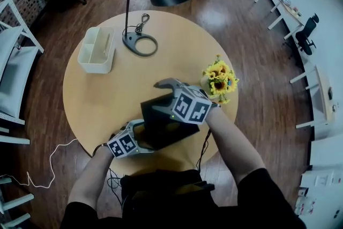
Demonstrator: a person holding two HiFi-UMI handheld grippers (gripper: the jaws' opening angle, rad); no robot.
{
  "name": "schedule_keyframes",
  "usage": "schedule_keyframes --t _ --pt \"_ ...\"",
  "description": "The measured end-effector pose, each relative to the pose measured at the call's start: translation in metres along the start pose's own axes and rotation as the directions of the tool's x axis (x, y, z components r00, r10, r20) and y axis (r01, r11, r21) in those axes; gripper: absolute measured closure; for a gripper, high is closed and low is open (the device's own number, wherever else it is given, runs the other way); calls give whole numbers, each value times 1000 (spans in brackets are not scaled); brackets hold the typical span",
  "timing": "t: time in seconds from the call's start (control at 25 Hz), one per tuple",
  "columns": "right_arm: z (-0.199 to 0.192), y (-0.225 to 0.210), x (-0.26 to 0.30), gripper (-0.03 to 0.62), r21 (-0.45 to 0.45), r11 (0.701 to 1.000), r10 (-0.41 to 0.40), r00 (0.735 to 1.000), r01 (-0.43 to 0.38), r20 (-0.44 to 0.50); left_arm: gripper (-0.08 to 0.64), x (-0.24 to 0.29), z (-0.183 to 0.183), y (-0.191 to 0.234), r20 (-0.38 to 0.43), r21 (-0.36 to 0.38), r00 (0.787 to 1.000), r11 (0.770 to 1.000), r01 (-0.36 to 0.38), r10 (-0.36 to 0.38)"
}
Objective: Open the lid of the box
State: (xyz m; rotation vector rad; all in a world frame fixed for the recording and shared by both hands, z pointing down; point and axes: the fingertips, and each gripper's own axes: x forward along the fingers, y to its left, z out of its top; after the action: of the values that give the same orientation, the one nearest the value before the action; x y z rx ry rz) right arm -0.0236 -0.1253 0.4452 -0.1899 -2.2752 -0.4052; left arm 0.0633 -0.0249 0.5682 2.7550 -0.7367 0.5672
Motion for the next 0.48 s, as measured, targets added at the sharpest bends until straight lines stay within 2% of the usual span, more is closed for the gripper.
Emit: schedule_keyframes --t 0.08,0.24,0.32,0.48 --pt "0 -4 2 328 -12 1000 -13 1000 13 -4 8 -2 1 2 -2 -9 1000 1000 -18 18" --pt "7 -15 -9 327 -42 993 -107 994 108 34 39 -9 2 0 15 -51 998 997 -55 56" --pt "8 -22 -21 327 -23 990 -138 989 139 59 43 -13 4 0 28 -77 997 994 -73 75" --pt "-10 -24 -46 327 68 982 -180 980 174 87 46 -15 1 3 18 -91 996 992 -82 84"
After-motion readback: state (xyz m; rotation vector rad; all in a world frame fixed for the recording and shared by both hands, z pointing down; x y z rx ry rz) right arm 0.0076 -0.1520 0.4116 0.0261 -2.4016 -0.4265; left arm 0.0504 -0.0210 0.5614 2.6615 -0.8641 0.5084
